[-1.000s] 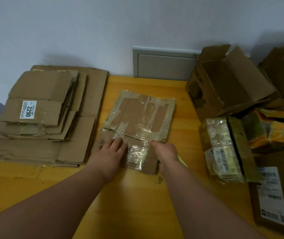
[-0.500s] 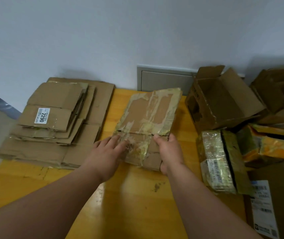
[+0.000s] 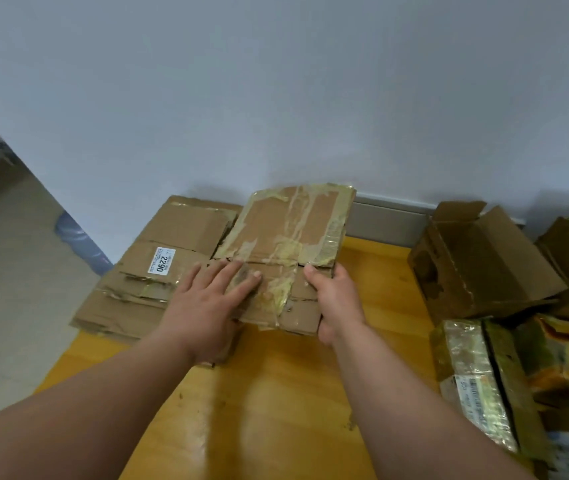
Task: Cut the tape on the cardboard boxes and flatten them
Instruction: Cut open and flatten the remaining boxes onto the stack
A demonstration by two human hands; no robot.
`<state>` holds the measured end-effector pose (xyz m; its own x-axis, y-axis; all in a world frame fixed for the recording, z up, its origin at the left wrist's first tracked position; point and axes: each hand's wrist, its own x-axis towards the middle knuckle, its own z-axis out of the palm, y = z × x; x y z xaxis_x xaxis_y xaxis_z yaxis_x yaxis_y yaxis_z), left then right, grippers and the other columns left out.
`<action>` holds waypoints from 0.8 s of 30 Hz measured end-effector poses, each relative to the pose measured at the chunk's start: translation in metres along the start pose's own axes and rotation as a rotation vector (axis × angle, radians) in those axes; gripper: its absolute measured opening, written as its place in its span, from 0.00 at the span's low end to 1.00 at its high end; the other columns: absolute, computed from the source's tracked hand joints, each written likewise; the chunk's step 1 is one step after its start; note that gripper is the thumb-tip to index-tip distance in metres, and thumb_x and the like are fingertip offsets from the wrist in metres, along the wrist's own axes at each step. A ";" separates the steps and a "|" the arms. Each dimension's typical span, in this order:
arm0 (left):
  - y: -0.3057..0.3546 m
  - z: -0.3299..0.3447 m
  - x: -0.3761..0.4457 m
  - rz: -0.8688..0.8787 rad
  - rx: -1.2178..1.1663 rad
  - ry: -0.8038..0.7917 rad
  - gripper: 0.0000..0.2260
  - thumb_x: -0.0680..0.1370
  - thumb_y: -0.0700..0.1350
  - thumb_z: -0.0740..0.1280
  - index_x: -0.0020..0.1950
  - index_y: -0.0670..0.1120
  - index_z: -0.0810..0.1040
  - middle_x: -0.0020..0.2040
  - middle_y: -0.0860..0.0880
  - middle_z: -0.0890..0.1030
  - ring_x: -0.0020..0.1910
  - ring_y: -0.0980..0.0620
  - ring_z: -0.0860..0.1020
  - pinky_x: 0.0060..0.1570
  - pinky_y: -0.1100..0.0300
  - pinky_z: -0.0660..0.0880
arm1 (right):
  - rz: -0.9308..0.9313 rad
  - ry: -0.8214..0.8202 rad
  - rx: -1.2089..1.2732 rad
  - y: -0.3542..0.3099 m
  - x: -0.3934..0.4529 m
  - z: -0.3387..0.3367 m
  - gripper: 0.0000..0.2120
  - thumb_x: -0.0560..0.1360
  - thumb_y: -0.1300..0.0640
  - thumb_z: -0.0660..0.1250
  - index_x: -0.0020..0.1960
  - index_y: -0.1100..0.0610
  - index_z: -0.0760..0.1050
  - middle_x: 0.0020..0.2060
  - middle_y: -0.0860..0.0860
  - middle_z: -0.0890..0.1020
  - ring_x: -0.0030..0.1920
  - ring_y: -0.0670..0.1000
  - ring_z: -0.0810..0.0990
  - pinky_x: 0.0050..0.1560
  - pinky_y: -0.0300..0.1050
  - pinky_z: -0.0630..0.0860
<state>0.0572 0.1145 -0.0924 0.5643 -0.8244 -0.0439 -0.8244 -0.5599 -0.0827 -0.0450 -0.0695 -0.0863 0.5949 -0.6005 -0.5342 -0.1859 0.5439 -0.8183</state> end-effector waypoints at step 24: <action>-0.213 0.074 -0.002 -0.080 -0.116 -0.223 0.20 0.81 0.54 0.54 0.74 0.61 0.61 0.81 0.53 0.42 0.80 0.50 0.46 0.76 0.42 0.44 | -0.595 -0.179 -1.620 0.099 0.064 0.213 0.42 0.75 0.33 0.58 0.79 0.45 0.40 0.78 0.50 0.33 0.78 0.54 0.33 0.76 0.60 0.34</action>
<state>0.2349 0.2413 -0.1480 0.6134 -0.7454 -0.2610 -0.7687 -0.6393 0.0194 0.1413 0.0701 -0.1566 0.9190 -0.3562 -0.1690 -0.3924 -0.8683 -0.3035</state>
